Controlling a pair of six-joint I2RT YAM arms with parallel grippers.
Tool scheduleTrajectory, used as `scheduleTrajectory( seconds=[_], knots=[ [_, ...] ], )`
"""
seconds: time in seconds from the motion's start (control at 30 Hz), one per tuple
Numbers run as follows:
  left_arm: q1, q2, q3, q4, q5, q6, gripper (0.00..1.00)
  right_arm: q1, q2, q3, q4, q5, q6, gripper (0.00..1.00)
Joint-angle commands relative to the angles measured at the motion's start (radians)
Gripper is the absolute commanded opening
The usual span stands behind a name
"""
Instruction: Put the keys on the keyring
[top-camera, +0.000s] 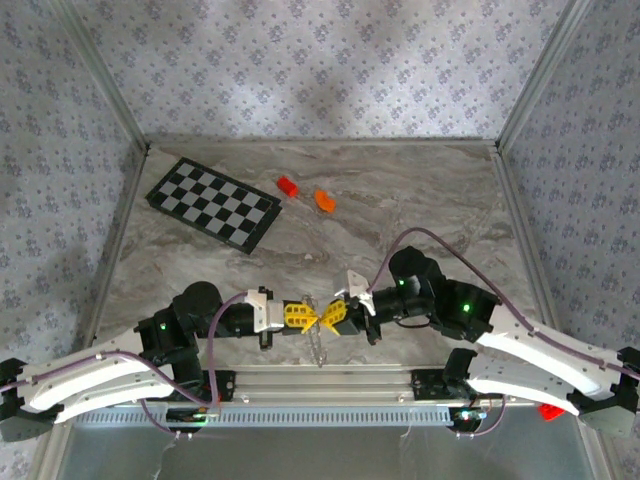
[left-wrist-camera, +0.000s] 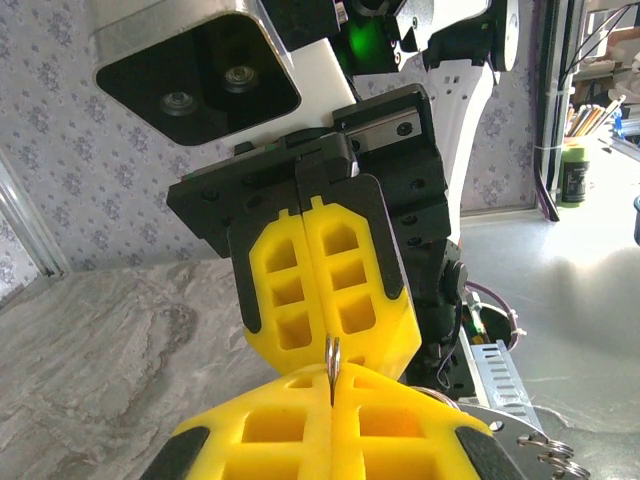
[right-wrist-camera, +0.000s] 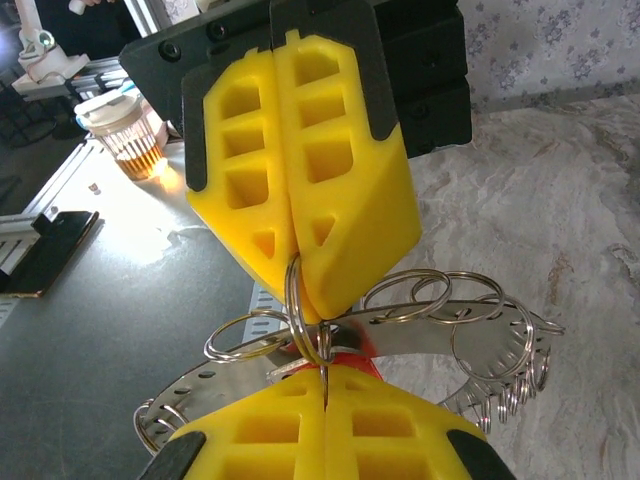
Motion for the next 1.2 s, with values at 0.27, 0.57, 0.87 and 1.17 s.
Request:
scheduleTrajectory(
  seconds=[0.27,0.57,0.87,1.17],
  knots=[
    [0.000,0.027,0.032,0.077,0.115,-0.024,0.00,-0.001,0.039,0.013,-0.042,-0.023,-0.049,0.00],
    [0.001,0.041,0.028,0.137,0.168,-0.053,0.00,0.003,0.027,0.009,-0.044,-0.056,-0.059,0.00],
    [0.000,0.028,0.030,0.140,0.162,-0.055,0.00,0.002,-0.037,-0.025,0.010,-0.005,-0.064,0.11],
    [0.000,0.023,0.022,0.154,0.177,-0.067,0.00,0.004,-0.073,-0.048,0.061,-0.022,-0.043,0.03]
  ],
)
